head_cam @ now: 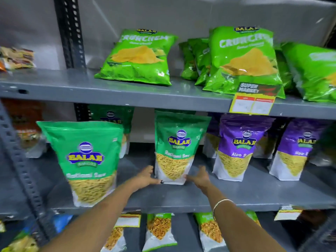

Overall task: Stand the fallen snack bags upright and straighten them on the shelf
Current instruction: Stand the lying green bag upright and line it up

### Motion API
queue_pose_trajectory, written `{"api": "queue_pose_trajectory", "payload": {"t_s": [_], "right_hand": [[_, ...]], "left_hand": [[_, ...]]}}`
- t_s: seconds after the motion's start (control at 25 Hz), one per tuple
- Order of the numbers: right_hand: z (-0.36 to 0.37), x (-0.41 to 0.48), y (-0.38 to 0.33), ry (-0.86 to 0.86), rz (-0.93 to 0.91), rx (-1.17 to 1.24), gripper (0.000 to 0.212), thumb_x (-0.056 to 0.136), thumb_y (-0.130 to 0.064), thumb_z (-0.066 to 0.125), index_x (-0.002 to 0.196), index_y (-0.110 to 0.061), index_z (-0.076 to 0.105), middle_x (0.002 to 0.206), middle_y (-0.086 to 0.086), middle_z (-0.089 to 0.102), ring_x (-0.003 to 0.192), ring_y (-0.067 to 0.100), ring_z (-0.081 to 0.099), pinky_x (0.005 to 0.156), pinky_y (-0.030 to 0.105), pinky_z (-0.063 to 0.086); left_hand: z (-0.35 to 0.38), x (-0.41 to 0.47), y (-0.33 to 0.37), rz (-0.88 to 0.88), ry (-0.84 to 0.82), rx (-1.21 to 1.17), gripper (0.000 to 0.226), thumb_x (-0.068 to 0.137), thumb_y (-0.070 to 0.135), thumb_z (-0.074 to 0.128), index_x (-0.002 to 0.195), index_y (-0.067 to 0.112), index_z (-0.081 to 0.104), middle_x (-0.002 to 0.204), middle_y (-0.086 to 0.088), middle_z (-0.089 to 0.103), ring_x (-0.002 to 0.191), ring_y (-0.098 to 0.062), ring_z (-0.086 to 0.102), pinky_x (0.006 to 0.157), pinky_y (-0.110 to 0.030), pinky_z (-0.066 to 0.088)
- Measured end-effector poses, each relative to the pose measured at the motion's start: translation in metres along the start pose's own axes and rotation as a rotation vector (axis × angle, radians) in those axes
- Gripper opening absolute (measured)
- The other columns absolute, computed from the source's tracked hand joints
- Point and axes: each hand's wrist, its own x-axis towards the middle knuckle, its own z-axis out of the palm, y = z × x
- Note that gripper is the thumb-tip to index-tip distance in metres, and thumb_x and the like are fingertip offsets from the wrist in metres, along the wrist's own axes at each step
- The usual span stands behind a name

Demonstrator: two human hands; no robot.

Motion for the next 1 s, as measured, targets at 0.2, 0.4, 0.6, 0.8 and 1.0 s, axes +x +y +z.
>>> {"api": "queue_pose_trajectory", "payload": {"t_s": [0.2, 0.4, 0.6, 0.8, 1.0], "right_hand": [[-0.005, 0.046, 0.018, -0.302, -0.125, 0.13, 0.076, 0.075, 0.006, 0.072, 0.138, 0.003, 0.031, 0.146, 0.02, 0.041, 0.125, 0.024, 0.046, 0.106, 0.034, 0.04], [0.001, 0.045, 0.025, -0.296, -0.165, 0.202, 0.074, 0.068, 0.006, 0.078, 0.133, -0.001, 0.042, 0.137, 0.017, 0.053, 0.126, 0.031, 0.051, 0.107, 0.048, 0.041], [-0.009, 0.018, 0.038, -0.328, -0.165, 0.182, 0.085, 0.064, -0.001, 0.083, 0.137, -0.004, 0.037, 0.139, 0.017, 0.051, 0.129, 0.032, 0.048, 0.109, 0.051, 0.039], [-0.015, -0.007, 0.039, -0.295, -0.156, 0.065, 0.087, 0.065, -0.016, 0.085, 0.137, -0.008, 0.036, 0.138, 0.012, 0.053, 0.127, 0.03, 0.05, 0.093, 0.039, 0.051], [-0.016, -0.017, 0.039, -0.262, -0.142, 0.037, 0.087, 0.065, -0.021, 0.085, 0.136, -0.01, 0.037, 0.137, 0.01, 0.053, 0.124, 0.03, 0.052, 0.065, 0.018, 0.04]], "left_hand": [[0.032, 0.038, 0.003, -0.01, 0.207, -0.214, 0.055, 0.073, -0.007, 0.072, 0.119, 0.005, 0.045, 0.136, -0.019, 0.053, 0.112, -0.02, 0.052, 0.095, -0.032, 0.042], [0.045, 0.033, -0.002, -0.037, 0.338, -0.165, 0.048, 0.073, -0.005, 0.073, 0.116, -0.002, 0.052, 0.129, -0.023, 0.058, 0.111, -0.026, 0.057, 0.095, -0.037, 0.046], [0.056, 0.005, -0.004, -0.09, 0.362, 0.036, 0.054, 0.07, 0.016, 0.08, 0.116, 0.0, 0.056, 0.122, -0.016, 0.064, 0.113, -0.03, 0.06, 0.097, -0.041, 0.049], [0.062, -0.016, -0.003, -0.072, 0.359, 0.062, 0.052, 0.07, 0.017, 0.079, 0.114, 0.001, 0.057, 0.122, -0.015, 0.065, 0.112, -0.028, 0.06, 0.091, -0.034, 0.047], [0.061, -0.02, -0.006, -0.068, 0.345, 0.078, 0.052, 0.071, 0.017, 0.078, 0.116, 0.003, 0.057, 0.125, -0.014, 0.064, 0.114, -0.028, 0.059, 0.091, -0.034, 0.047]]}}
